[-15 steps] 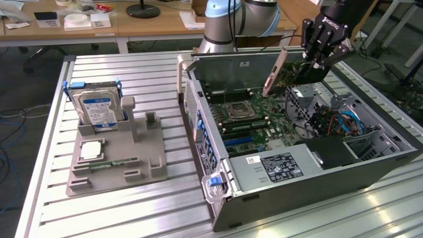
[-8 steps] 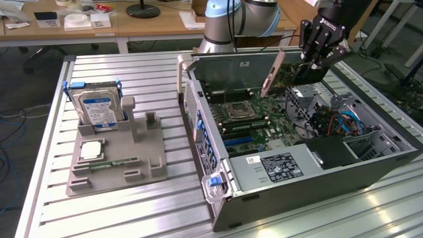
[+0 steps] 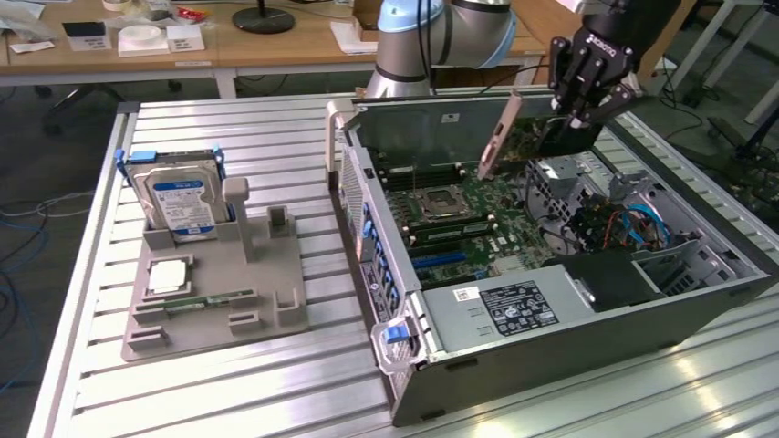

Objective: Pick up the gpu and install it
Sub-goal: 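Insert the gpu into the slot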

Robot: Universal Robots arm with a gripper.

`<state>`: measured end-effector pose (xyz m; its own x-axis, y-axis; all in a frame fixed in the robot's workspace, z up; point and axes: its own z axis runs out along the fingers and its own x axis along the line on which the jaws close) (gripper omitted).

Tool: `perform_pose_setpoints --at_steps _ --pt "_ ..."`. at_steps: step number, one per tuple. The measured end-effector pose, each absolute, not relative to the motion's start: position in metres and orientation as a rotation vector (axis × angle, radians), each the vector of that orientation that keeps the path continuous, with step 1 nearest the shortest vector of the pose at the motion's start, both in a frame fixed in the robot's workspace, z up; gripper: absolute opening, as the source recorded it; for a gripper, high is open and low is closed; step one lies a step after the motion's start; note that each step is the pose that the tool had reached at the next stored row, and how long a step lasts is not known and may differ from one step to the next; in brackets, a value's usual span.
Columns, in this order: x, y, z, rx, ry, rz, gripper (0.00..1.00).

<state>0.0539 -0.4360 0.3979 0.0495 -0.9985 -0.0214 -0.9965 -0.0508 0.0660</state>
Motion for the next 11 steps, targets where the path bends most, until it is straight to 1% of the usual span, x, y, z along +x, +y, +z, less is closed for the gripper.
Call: perform_pose_setpoints --at_steps 11 --pt "0.037 -0.435 0.391 2.252 -2.141 -0.094 0.27"
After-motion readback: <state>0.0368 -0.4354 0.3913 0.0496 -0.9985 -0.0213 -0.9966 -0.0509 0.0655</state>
